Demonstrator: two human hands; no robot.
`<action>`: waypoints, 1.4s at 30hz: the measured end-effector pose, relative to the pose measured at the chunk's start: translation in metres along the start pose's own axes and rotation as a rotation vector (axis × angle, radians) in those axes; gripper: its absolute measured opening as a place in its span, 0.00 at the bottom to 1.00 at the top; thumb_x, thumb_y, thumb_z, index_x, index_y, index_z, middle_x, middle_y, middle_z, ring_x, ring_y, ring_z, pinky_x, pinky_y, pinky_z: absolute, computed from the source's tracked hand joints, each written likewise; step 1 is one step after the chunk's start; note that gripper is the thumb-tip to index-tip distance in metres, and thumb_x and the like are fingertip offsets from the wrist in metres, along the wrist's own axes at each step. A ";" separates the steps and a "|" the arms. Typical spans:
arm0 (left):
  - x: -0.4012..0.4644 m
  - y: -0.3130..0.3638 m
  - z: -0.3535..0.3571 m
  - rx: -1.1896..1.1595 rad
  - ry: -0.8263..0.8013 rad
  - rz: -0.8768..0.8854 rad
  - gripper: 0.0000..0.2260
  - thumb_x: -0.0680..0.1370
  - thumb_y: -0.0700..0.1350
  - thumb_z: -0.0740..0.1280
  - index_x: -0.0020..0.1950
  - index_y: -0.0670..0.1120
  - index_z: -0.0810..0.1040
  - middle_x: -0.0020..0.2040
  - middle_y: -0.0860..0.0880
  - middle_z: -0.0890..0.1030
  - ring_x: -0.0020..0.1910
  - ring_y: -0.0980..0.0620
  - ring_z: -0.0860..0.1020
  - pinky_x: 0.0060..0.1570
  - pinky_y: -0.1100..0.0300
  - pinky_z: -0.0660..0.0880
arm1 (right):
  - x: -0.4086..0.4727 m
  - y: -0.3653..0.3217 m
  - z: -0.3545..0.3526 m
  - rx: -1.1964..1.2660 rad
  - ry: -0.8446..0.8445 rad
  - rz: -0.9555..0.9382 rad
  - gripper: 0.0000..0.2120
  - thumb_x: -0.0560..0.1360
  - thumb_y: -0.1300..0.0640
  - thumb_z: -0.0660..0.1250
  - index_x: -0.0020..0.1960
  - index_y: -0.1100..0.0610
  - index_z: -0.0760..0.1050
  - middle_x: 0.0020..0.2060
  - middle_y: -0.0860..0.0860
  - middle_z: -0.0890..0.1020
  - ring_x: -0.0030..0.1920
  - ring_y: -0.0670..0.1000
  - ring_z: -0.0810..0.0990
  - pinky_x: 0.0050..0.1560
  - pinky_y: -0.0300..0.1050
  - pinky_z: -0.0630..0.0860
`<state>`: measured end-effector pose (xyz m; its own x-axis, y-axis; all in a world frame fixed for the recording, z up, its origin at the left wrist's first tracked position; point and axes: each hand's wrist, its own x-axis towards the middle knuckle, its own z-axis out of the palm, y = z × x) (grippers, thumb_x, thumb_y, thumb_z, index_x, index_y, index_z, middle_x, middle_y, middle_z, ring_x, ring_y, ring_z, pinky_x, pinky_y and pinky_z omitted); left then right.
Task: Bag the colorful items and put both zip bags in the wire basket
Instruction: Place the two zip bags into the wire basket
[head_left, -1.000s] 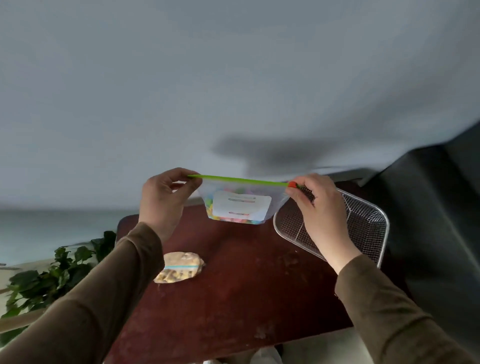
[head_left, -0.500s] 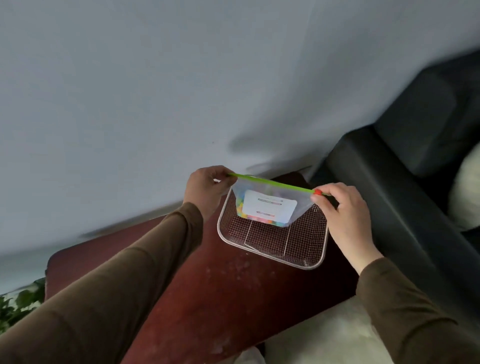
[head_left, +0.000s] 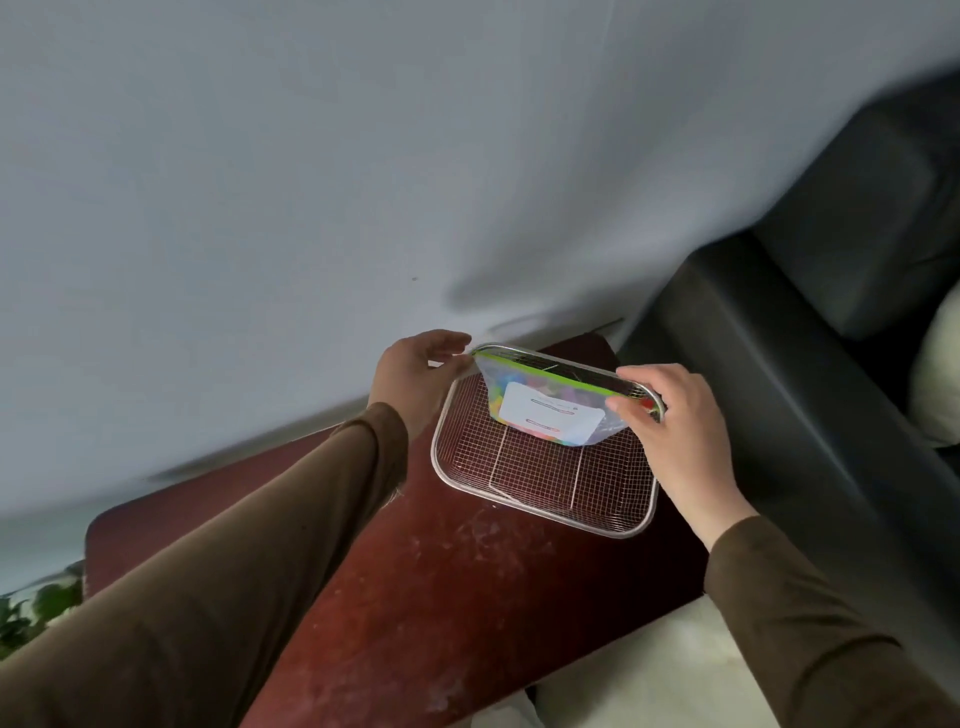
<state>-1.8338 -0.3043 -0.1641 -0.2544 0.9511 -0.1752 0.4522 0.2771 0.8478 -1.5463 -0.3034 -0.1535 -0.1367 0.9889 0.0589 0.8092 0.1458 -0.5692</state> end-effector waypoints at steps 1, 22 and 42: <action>-0.005 -0.003 -0.009 -0.009 0.003 -0.005 0.12 0.76 0.47 0.74 0.59 0.48 0.86 0.50 0.54 0.86 0.48 0.58 0.83 0.51 0.64 0.78 | 0.000 -0.009 0.003 0.016 0.004 -0.018 0.16 0.76 0.47 0.68 0.62 0.52 0.78 0.57 0.49 0.80 0.58 0.49 0.74 0.45 0.38 0.74; -0.218 -0.185 -0.221 0.059 0.206 -0.345 0.08 0.74 0.50 0.77 0.52 0.56 0.86 0.47 0.58 0.88 0.49 0.60 0.84 0.58 0.51 0.80 | -0.123 -0.230 0.198 0.179 -0.376 -0.412 0.14 0.75 0.42 0.67 0.55 0.47 0.80 0.50 0.41 0.80 0.52 0.44 0.74 0.50 0.39 0.74; -0.255 -0.235 -0.217 0.093 0.257 -0.402 0.04 0.76 0.47 0.75 0.41 0.53 0.87 0.32 0.61 0.82 0.29 0.61 0.74 0.34 0.59 0.72 | -0.161 -0.230 0.243 0.115 -0.461 -0.367 0.06 0.76 0.48 0.68 0.47 0.46 0.83 0.43 0.40 0.80 0.45 0.43 0.73 0.39 0.41 0.75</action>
<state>-2.0608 -0.6415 -0.2102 -0.6218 0.7053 -0.3405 0.3466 0.6376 0.6880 -1.8497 -0.5039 -0.2316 -0.6500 0.7558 -0.0790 0.5988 0.4453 -0.6657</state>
